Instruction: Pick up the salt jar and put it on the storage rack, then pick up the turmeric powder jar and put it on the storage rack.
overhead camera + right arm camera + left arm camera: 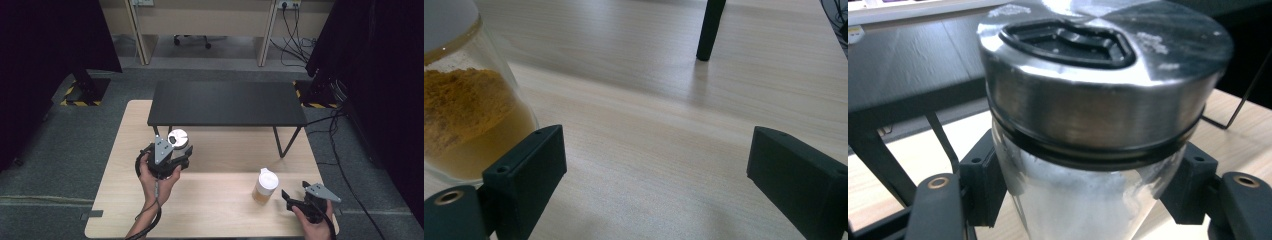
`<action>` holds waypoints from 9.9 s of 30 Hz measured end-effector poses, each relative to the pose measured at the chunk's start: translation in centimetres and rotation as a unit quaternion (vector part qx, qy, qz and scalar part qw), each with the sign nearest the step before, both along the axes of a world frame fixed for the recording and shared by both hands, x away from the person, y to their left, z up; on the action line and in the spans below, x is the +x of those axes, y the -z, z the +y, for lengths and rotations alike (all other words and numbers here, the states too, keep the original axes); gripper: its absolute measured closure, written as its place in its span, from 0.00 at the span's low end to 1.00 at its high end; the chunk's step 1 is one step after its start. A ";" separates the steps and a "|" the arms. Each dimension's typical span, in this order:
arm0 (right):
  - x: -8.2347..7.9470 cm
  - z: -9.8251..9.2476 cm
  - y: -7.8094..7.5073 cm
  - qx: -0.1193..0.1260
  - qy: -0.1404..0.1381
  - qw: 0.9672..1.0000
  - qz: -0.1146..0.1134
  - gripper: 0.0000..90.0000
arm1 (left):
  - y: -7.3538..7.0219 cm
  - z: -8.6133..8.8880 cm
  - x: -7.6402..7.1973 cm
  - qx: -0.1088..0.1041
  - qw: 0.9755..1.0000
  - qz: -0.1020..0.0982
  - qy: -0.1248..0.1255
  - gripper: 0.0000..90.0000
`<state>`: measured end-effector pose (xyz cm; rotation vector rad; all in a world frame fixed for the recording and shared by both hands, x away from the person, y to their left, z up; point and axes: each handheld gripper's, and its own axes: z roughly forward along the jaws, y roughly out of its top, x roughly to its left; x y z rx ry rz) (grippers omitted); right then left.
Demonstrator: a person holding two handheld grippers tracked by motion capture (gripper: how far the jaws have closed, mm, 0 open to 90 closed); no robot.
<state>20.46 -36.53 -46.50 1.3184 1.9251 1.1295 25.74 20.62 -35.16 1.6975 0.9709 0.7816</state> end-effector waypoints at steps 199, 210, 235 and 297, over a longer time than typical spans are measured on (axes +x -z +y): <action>-0.1 -0.1 0.1 -0.001 -0.005 1.000 -0.004 0.10 | 12.1 -0.5 -1.7 -0.025 0.995 0.056 -0.075 0.05; 0.0 -0.1 0.0 -0.002 -0.009 1.000 -0.003 0.10 | 12.9 -0.1 -1.8 -0.019 0.995 0.068 -0.068 0.05; 0.1 -0.2 0.0 -0.002 -0.012 1.000 -0.001 0.10 | 12.6 0.0 -1.2 -0.016 0.994 0.087 -0.067 0.05; 1.8 -2.5 0.5 0.010 -0.160 0.987 -0.022 0.08 | 12.5 -0.2 -1.2 -0.012 0.994 0.090 -0.066 0.05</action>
